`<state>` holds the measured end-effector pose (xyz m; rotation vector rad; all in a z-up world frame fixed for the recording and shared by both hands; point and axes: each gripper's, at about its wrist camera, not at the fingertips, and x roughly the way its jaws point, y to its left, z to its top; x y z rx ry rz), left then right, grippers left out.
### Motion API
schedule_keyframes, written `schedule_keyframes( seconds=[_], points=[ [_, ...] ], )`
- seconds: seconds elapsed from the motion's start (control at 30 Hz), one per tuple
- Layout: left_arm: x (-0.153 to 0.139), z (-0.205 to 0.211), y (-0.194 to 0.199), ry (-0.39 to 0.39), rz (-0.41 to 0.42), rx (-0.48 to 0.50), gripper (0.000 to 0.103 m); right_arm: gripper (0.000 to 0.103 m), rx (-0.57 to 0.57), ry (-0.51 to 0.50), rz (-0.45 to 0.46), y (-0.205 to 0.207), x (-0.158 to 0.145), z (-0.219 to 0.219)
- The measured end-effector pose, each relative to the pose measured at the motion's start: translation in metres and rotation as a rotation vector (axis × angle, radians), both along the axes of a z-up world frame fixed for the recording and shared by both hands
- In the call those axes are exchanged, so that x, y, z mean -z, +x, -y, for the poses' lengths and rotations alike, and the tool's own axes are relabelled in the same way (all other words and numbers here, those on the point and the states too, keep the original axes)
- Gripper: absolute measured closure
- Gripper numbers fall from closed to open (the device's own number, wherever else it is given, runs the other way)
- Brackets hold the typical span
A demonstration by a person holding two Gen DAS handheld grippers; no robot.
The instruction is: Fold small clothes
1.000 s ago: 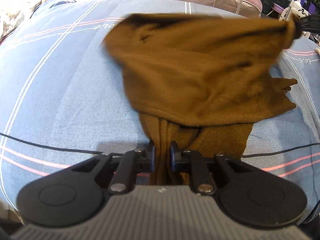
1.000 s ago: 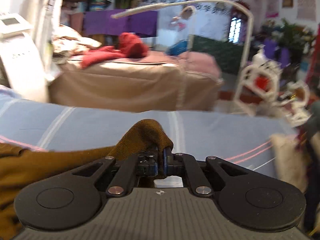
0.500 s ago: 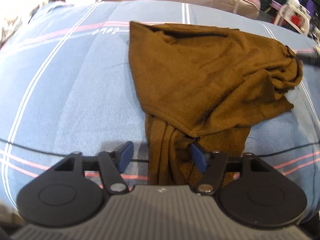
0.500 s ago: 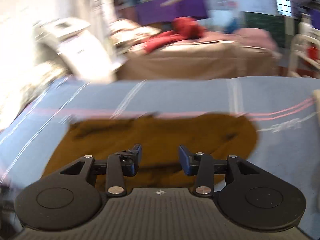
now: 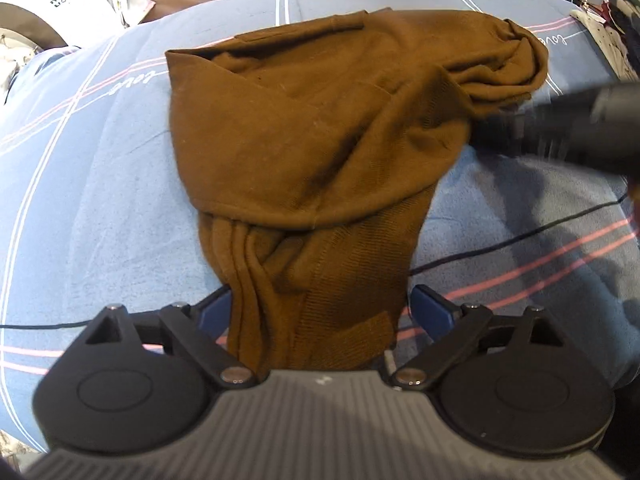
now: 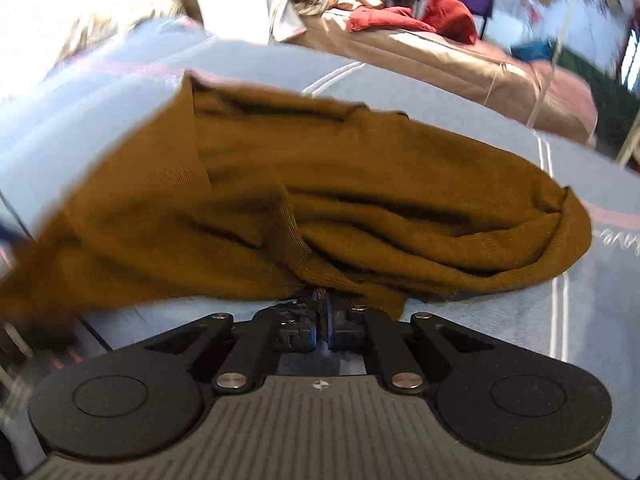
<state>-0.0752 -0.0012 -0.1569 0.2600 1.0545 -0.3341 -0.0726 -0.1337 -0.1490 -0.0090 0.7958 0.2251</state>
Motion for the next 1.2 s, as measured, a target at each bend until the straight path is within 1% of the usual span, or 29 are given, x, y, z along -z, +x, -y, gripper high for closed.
schedule_keyframes(
  seconds=[0.07,0.1,0.13,0.2,0.23,0.27,0.3,0.33,0.37,0.43,0.5,0.57,0.6,0.63,0.67,0.7,0.73,0.8,0.83,0.9,0.97,1.0,1.03,1.07,1.1,1.13,1.17,1.2],
  points=[
    [0.003,-0.001,0.002,-0.01,-0.011,-0.01,0.009,0.096,-0.021,0.114,0.067,0.01,-0.034,-0.005],
    [0.003,-0.001,0.003,-0.011,-0.015,-0.012,0.008,0.096,-0.032,0.19,0.097,0.02,-0.051,-0.01],
    [0.004,0.001,0.003,-0.01,-0.014,-0.014,0.008,0.096,-0.066,0.293,0.107,0.032,-0.067,-0.017],
    [0.005,0.002,0.003,-0.005,-0.006,-0.011,0.008,0.096,-0.148,0.531,0.101,0.061,-0.09,-0.039],
    [0.005,0.001,0.001,-0.007,-0.002,-0.012,0.008,0.096,-0.205,0.644,0.085,0.074,-0.098,-0.055],
    [0.004,-0.001,-0.002,-0.015,0.002,-0.017,0.008,0.095,-0.284,0.752,0.048,0.089,-0.103,-0.073],
    [0.005,-0.002,-0.003,-0.024,0.0,-0.026,0.008,0.094,-0.361,0.837,0.007,0.101,-0.105,-0.092],
    [0.005,-0.004,-0.004,-0.033,-0.001,-0.034,0.008,0.089,-0.385,0.842,-0.004,0.107,-0.108,-0.109],
    [0.005,-0.006,-0.005,-0.042,-0.002,-0.038,0.008,0.051,-0.368,0.764,0.011,0.108,-0.112,-0.123],
    [0.005,-0.01,-0.006,-0.053,-0.012,-0.043,0.008,0.0,-0.302,0.555,0.049,0.101,-0.109,-0.134],
    [0.004,-0.014,-0.002,-0.064,-0.021,-0.051,0.008,0.0,-0.255,0.385,0.079,0.09,-0.092,-0.12],
    [0.002,-0.016,0.001,-0.068,-0.017,-0.057,0.009,0.0,-0.211,0.224,0.055,0.077,-0.067,-0.092],
    [-0.002,-0.017,0.001,-0.071,0.003,-0.055,0.009,0.0,-0.188,0.145,0.035,0.07,-0.05,-0.075],
    [-0.004,-0.017,0.001,-0.069,0.028,-0.049,0.009,0.004,-0.159,0.082,0.017,0.066,-0.035,-0.061],
    [-0.005,-0.014,0.001,-0.062,0.053,-0.038,0.009,0.004,-0.128,0.04,-0.004,0.055,-0.023,-0.043],
    [-0.004,-0.01,0.002,-0.05,0.063,-0.023,0.009,0.004,-0.088,0.02,-0.031,0.045,-0.011,-0.028],
    [-0.001,-0.004,0.004,-0.033,0.059,-0.009,0.009,0.005,-0.05,0.025,-0.056,0.035,-0.002,-0.012],
    [0.003,0.004,0.008,-0.008,0.06,0.006,0.007,0.005,0.012,0.042,-0.06,0.019,0.011,0.004],
    [0.005,0.006,0.008,0.0,0.062,0.007,0.006,0.005,0.034,0.028,-0.044,0.014,0.016,0.006],
    [0.01,0.011,0.008,0.03,0.072,0.003,0.0,0.005,0.051,-0.007,0.004,0.009,0.022,0.003],
    [0.01,0.012,0.009,0.037,0.074,0.004,0.0,0.005,0.048,-0.002,0.045,0.013,0.025,-0.006],
    [0.01,0.011,0.009,0.034,0.072,0.002,0.0,0.005,0.053,0.01,0.043,0.019,0.029,-0.011],
    [0.011,0.01,0.01,0.029,0.068,-0.001,0.0,0.009,0.055,0.003,0.019,0.024,0.034,-0.016],
    [0.012,0.01,0.01,0.022,0.064,-0.006,0.0,0.029,0.059,-0.023,0.012,0.027,0.038,-0.021],
    [0.012,0.009,0.011,0.016,0.059,-0.012,0.0,0.05,0.078,-0.085,0.032,0.027,0.037,-0.03],
    [0.013,0.008,0.011,0.011,0.054,-0.017,0.0,0.088,0.093,-0.143,0.046,0.026,0.036,-0.032],
    [0.012,0.008,0.011,0.007,0.051,-0.02,0.0,0.089,0.103,-0.133,0.05,0.021,0.033,-0.024],
    [0.013,0.007,0.011,0.004,0.052,-0.021,0.0,0.089,0.138,-0.106,0.051,0.017,0.029,-0.013]
  ],
)
